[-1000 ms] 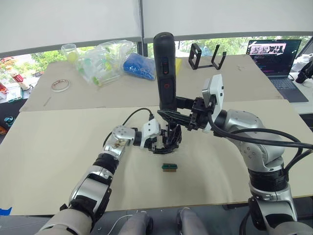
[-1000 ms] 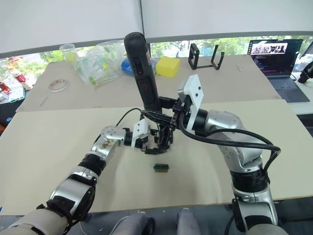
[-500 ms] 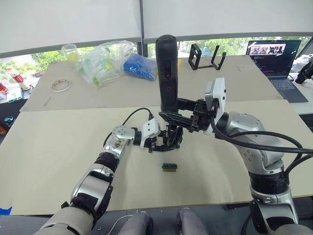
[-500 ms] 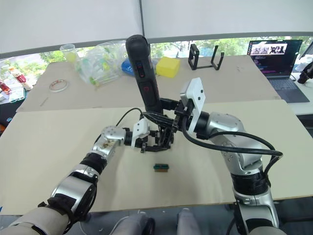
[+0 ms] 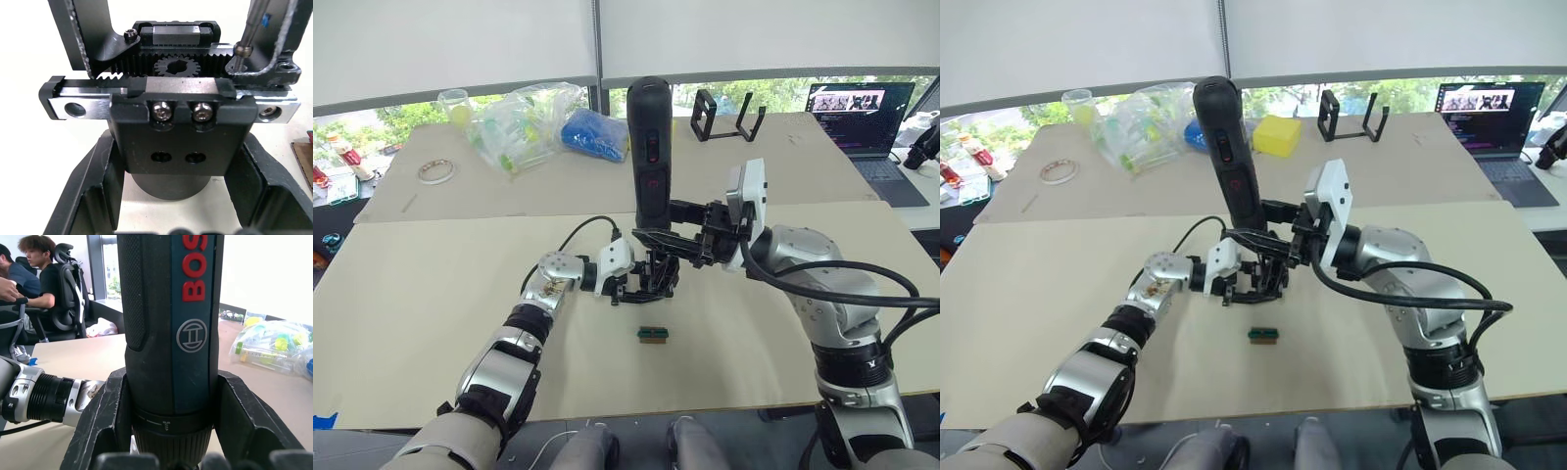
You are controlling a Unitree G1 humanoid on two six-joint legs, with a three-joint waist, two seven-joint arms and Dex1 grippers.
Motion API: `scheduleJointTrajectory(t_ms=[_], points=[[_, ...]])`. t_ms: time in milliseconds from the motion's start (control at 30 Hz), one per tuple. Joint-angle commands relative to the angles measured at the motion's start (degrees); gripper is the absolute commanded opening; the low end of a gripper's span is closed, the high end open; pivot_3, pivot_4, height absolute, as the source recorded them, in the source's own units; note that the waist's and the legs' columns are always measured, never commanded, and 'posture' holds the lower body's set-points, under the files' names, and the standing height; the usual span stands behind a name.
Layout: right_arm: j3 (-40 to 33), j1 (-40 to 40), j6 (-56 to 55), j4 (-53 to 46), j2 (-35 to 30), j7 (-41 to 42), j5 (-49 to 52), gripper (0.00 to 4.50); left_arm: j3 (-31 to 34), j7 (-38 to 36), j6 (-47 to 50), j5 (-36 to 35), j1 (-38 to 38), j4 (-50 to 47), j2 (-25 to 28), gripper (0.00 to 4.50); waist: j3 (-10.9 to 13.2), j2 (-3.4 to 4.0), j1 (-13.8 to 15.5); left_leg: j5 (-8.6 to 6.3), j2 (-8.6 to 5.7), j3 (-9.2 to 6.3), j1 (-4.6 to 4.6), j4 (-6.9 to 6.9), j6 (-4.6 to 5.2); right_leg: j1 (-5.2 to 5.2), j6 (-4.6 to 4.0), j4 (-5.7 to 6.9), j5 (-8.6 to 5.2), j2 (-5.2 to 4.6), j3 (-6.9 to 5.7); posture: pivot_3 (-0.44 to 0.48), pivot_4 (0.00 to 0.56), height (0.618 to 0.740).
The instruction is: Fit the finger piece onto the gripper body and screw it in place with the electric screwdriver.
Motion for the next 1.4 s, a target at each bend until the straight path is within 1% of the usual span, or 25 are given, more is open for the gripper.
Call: scheduleJointTrajectory(t_ms=[33, 233, 400, 733, 867, 1100, 1400], points=[[1.06, 0.97, -1.66, 2.32, 0.55, 0.67, -1.51, 1.91, -0.14, 0.62, -0.64, 1.39, -0.45, 0.08, 0.53, 2.30, -0.04, -0.06, 0.00, 0.00, 0.00, 0.00, 0.01, 0.00, 0.00, 0.00, 0.00, 0.00, 0.00, 0.00, 0.00, 0.000, 0.150, 0.740], [1.23, 1.48, -4.38, 5.14, 0.63, 1.29, -2.71, 1.91, 0.05, 0.59, -0.57, 1.37, -0.35, -0.26, 0.64, 2.30, -0.12, -0.16, -0.01, 0.00, 0.01, 0.00, 0.04, 0.00, 0.00, 0.02, 0.00, 0.00, 0.00, 0.02, 0.00, 0.000, 0.150, 0.740], [1.51, 2.51, -4.72, 5.22, -0.33, 2.27, -2.76, 1.91, 0.20, 0.58, -0.67, 1.43, -0.35, -0.30, 0.68, 2.30, -0.20, -0.25, -0.02, 0.00, 0.01, 0.00, 0.07, 0.00, 0.00, 0.05, 0.00, 0.00, 0.00, 0.03, 0.00, 0.000, 0.150, 0.740], [2.22, 3.14, -2.85, 3.88, -1.19, 2.65, -2.06, 1.91, 0.39, 0.61, -0.71, 1.49, -0.74, 0.04, 0.61, 2.30, -0.21, -0.26, -0.02, -0.01, 0.02, -0.01, 0.12, -0.01, 0.00, 0.10, 0.00, -0.02, 0.00, 0.02, 0.02, 0.000, 0.150, 0.740], [2.69, 3.41, -2.43, 4.54, -1.43, 2.31, -2.54, 1.91, 0.44, 0.61, -0.66, 1.50, -0.84, 0.08, 0.56, 2.30, -0.22, -0.27, -0.02, -0.01, 0.02, -0.01, 0.14, -0.01, 0.00, 0.12, 0.00, -0.02, 0.00, 0.02, 0.02, 0.000, 0.150, 0.740], [2.40, 3.42, 0.62, 5.38, -2.07, 2.26, -0.57, 1.91, 0.59, 0.64, -0.62, 1.54, -0.93, 0.09, 0.72, 2.30, -0.31, -0.36, -0.01, -0.01, 0.02, -0.02, 0.18, -0.02, 0.00, 0.15, 0.00, -0.03, 0.00, 0.01, 0.03, 0.000, 0.150, 0.740], [2.86, 3.18, -2.61, 7.37, -2.22, 2.55, -3.22, 1.91, 0.69, 0.64, -0.47, 1.46, -1.11, 0.06, 0.75, 2.30, -0.37, -0.41, -0.01, -0.01, 0.03, -0.02, 0.19, -0.04, 0.00, 0.16, 0.00, -0.04, 0.00, 0.01, 0.04, 0.000, 0.150, 0.740]])
